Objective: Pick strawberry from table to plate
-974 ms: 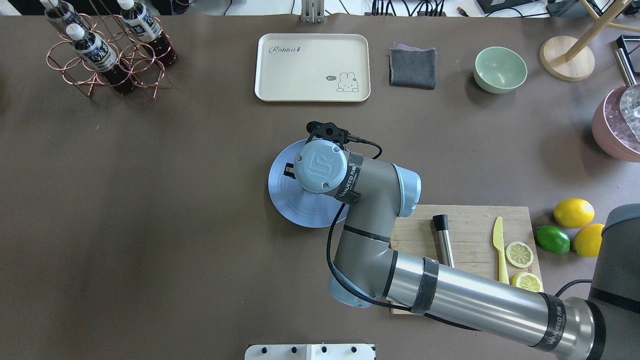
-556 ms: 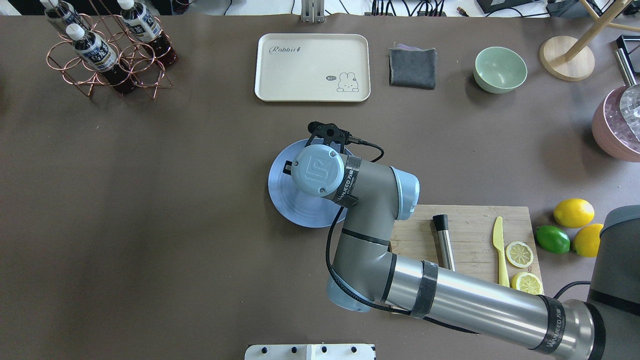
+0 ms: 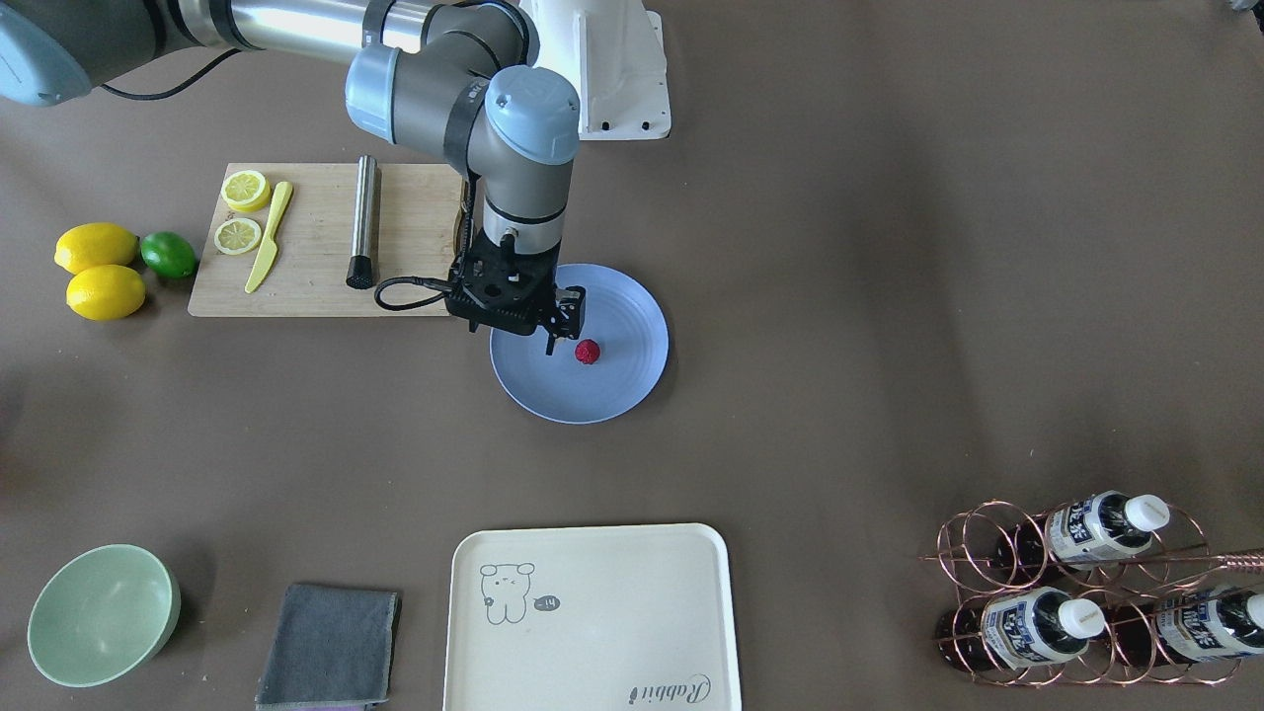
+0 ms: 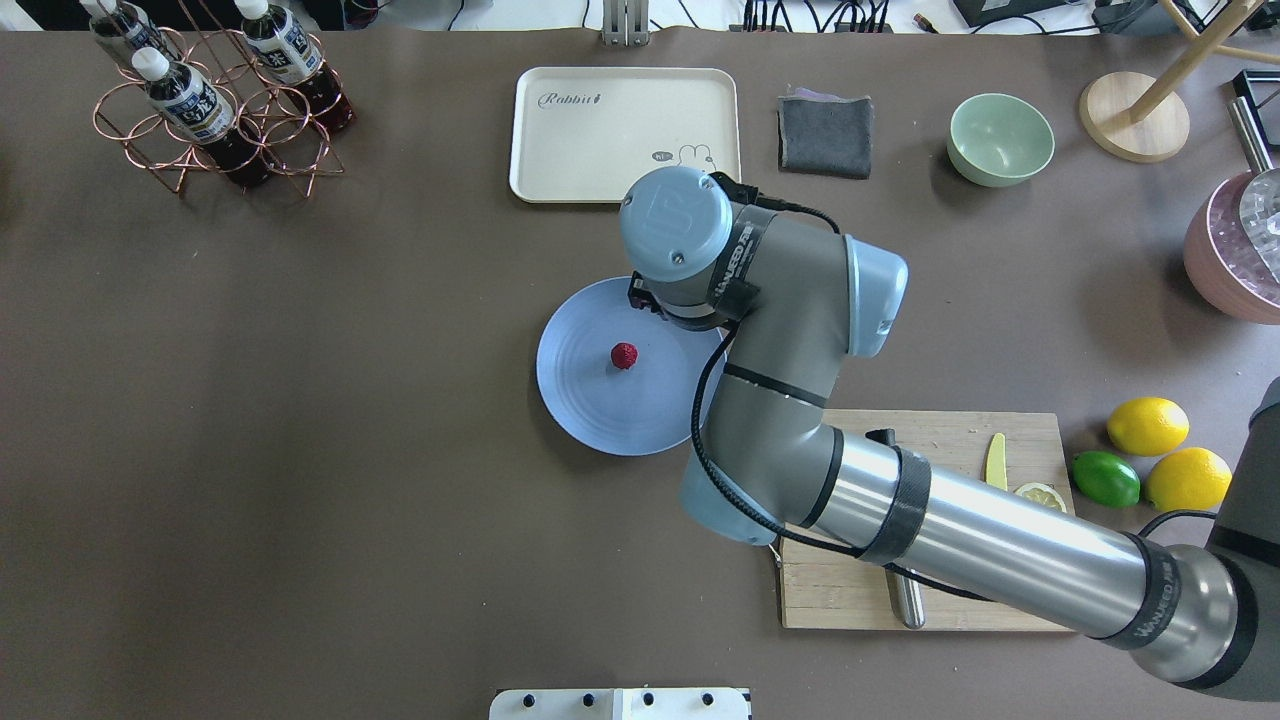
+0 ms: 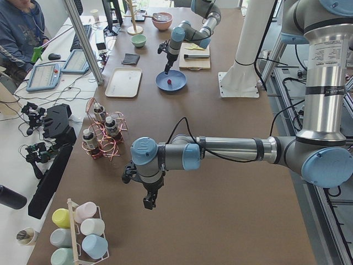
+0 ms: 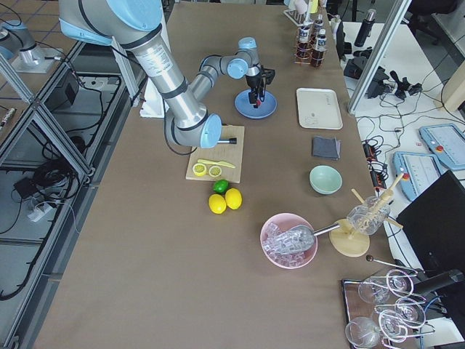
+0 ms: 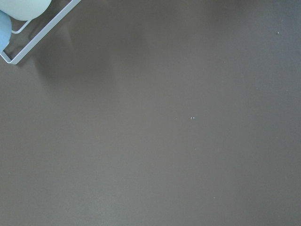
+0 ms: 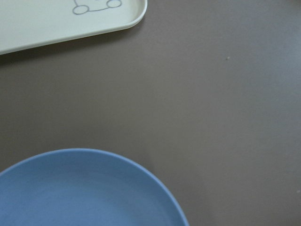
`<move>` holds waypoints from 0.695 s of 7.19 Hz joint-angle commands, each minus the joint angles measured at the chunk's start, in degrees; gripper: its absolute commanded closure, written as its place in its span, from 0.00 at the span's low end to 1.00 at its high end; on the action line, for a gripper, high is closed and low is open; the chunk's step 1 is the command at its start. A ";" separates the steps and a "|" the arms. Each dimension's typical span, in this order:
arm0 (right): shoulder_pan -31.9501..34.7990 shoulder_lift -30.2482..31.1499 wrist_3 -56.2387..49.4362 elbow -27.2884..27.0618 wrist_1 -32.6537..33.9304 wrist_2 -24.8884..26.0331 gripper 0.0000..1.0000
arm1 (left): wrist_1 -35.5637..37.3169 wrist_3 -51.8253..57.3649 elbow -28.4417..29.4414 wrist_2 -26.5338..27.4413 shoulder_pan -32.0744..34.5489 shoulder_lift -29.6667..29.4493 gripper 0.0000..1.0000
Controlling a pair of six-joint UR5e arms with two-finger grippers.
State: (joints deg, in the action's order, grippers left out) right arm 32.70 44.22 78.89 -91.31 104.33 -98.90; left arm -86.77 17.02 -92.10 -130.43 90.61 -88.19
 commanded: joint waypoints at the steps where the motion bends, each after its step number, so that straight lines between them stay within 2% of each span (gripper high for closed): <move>1: 8.66 8.62 -15.98 -14.08 8.60 -7.25 0.00 | -0.15 0.03 -0.27 -0.18 0.00 0.65 0.00; 2: 12.09 13.82 -22.92 -16.94 8.26 -10.15 0.00 | -0.15 0.03 -0.18 -0.18 -0.09 0.74 0.00; 3: 15.69 18.57 -30.13 -19.66 8.08 -10.61 0.00 | -0.24 0.03 -0.27 -0.18 0.00 0.74 0.00; 5: 25.52 25.35 -47.15 -20.75 7.82 -15.34 0.00 | -0.24 0.03 -0.36 -0.18 -0.09 0.65 0.00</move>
State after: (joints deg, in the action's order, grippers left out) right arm 52.10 64.86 42.78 -111.06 112.35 -111.34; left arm -87.00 17.05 -92.39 -130.60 90.55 -87.48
